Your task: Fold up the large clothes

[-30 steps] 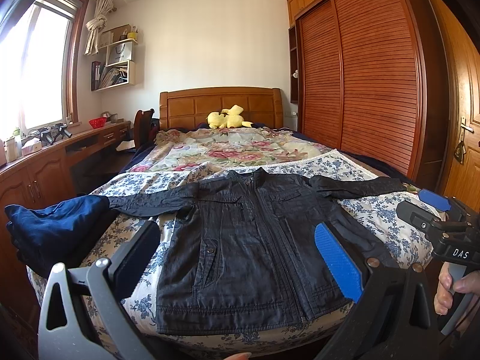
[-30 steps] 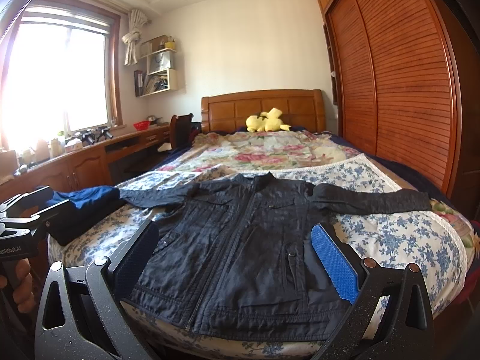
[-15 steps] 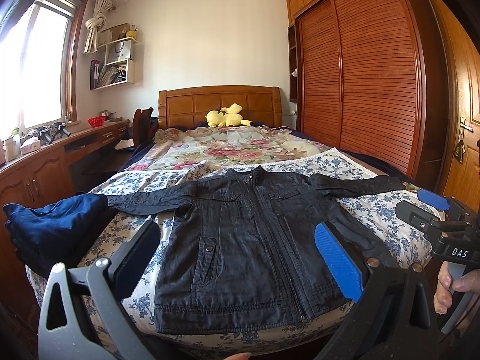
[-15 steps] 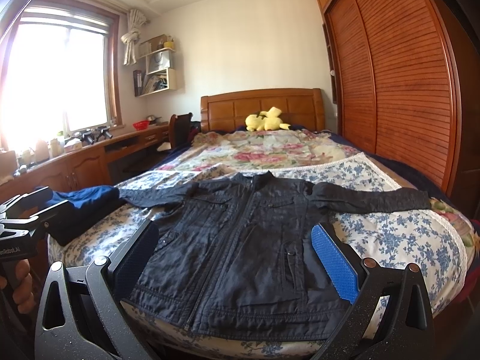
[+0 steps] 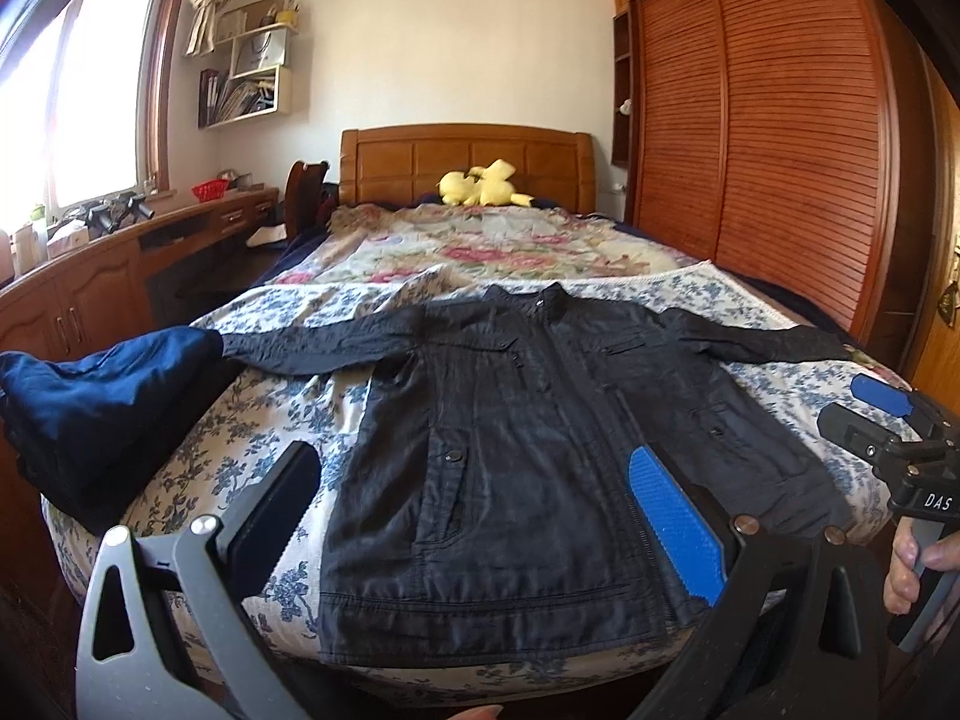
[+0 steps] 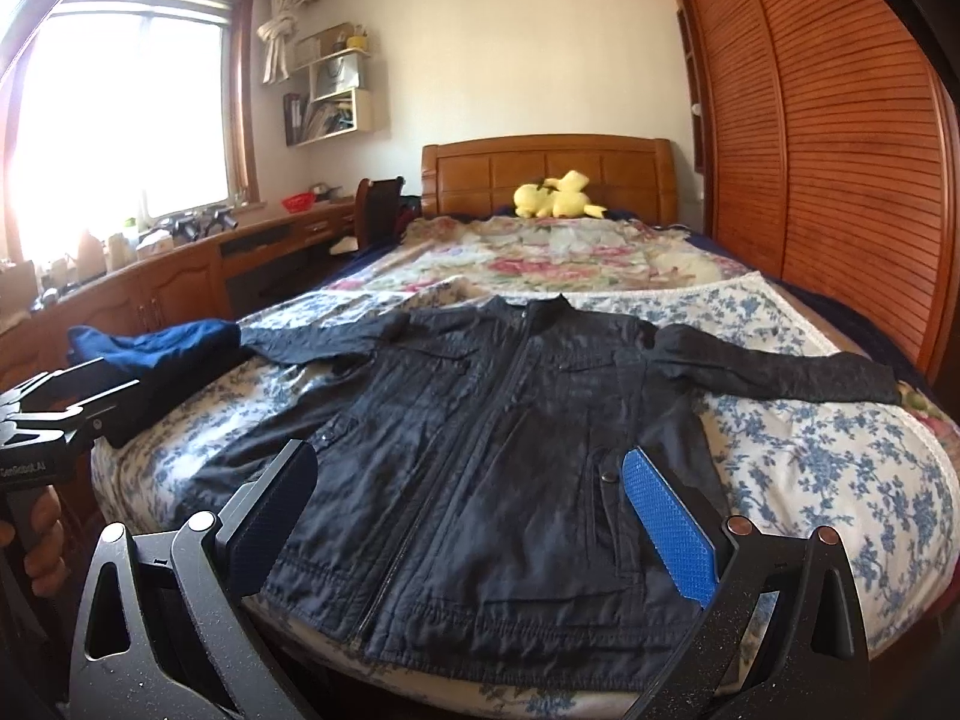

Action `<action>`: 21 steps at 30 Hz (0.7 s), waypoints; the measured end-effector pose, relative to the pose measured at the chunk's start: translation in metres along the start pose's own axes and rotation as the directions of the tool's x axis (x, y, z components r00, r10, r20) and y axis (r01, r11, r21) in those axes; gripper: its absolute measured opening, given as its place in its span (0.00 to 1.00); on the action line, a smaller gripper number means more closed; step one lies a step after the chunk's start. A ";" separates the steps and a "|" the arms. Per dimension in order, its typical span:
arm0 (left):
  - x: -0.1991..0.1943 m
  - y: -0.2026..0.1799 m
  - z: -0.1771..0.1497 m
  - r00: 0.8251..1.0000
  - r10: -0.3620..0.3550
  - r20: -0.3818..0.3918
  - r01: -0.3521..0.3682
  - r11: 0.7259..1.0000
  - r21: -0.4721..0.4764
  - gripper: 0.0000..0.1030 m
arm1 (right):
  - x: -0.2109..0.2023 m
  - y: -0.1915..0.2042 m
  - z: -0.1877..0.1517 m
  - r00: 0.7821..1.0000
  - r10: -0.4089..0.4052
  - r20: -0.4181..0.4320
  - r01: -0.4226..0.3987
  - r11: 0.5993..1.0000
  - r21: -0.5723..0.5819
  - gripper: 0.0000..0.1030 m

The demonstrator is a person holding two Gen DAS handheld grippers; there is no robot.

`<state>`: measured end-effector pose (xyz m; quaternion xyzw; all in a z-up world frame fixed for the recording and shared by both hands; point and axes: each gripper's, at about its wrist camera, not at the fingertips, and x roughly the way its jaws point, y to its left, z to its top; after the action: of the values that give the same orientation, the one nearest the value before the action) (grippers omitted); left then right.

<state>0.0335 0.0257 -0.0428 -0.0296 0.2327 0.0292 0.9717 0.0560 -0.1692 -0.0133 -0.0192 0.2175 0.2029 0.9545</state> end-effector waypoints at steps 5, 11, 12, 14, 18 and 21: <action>0.019 0.012 -0.003 0.999 0.023 -0.022 -0.023 1.000 -0.005 1.00 | 0.025 0.001 0.000 1.000 0.024 -0.017 -0.024 1.000 -0.014 1.00; 0.045 0.025 -0.005 0.998 0.038 -0.057 -0.039 0.999 -0.008 1.00 | 0.059 0.003 0.010 0.998 0.056 -0.015 -0.056 0.998 -0.038 1.00; 0.049 0.027 -0.006 0.997 0.040 -0.063 -0.041 0.999 -0.009 1.00 | 0.065 0.003 0.013 0.998 0.063 -0.014 -0.063 0.997 -0.038 1.00; 0.058 0.032 -0.007 0.996 0.043 -0.075 -0.044 0.999 -0.011 1.00 | 0.079 0.004 0.020 0.996 0.085 -0.011 -0.085 0.996 -0.040 1.00; 0.078 0.038 -0.007 0.992 0.065 -0.103 -0.066 0.998 -0.002 1.00 | 0.106 0.004 0.031 0.994 0.109 0.006 -0.109 0.993 -0.051 1.00; 0.094 0.045 -0.007 0.989 0.086 -0.124 -0.087 0.996 -0.003 1.00 | 0.133 0.006 0.039 0.991 0.134 0.006 -0.134 0.989 -0.058 1.00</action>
<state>0.1111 0.0740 -0.0939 -0.0254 0.2936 0.0703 0.9530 0.1794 -0.1081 -0.0339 -0.0310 0.2078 0.2729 0.9388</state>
